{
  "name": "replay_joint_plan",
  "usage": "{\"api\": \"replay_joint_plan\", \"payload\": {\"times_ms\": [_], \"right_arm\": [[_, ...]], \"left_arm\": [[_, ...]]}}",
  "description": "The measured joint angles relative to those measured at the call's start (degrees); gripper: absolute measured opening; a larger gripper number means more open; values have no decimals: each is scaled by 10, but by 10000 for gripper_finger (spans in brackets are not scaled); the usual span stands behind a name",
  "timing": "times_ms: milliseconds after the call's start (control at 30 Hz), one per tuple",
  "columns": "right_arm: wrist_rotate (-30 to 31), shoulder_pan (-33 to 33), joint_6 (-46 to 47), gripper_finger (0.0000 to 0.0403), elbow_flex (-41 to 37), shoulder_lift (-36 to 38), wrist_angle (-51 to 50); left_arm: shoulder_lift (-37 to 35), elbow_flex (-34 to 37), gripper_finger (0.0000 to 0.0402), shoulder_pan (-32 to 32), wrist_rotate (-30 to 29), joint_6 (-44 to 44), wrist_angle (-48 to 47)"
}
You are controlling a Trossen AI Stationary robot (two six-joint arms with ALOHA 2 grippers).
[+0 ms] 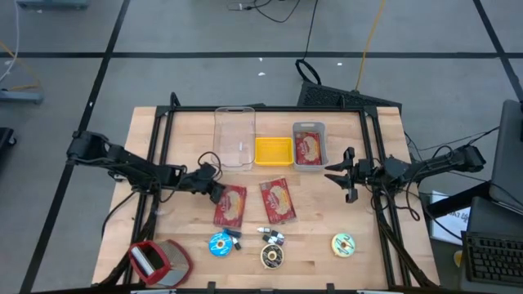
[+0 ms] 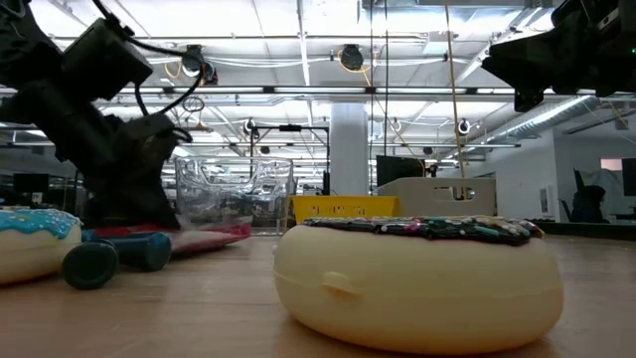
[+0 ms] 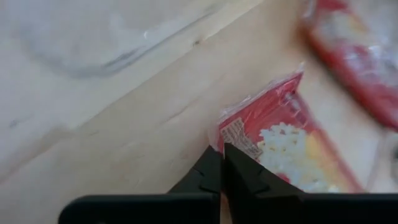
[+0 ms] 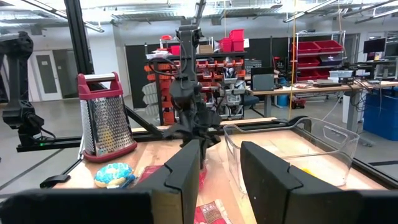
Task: Pick & Place Food Item
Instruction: Put the left red popcorn bag into the gray bin
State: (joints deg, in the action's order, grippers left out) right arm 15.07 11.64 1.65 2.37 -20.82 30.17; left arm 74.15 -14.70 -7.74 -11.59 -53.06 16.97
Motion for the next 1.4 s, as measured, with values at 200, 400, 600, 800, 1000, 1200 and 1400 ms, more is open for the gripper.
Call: {"api": "replay_joint_plan", "payload": {"times_ms": [200, 400, 600, 800, 1000, 1200, 1400], "right_arm": [[1, 0, 0, 105, 0, 0, 0], [1, 0, 0, 105, 0, 0, 0], [1, 0, 0, 105, 0, 0, 2], [1, 0, 5, 105, 0, -10, 33], [-1, 0, 6, 105, 0, -58, 68], [-1, 0, 6, 105, 0, -136, 171], [-1, 0, 0, 105, 10, -227, 238]], "left_arm": [[-52, 0, 2, -11, -2, 51, 55], [-130, 0, 1, -29, -16, 110, 89], [-188, 0, 1, -66, -72, 255, 205], [-194, -12, 0, -99, -161, 415, 293], [-166, -96, 0, -104, -180, 454, 196], [-85, -178, 0, -104, -185, 501, 148], [2, -235, 0, -102, -184, 540, 147]]}}
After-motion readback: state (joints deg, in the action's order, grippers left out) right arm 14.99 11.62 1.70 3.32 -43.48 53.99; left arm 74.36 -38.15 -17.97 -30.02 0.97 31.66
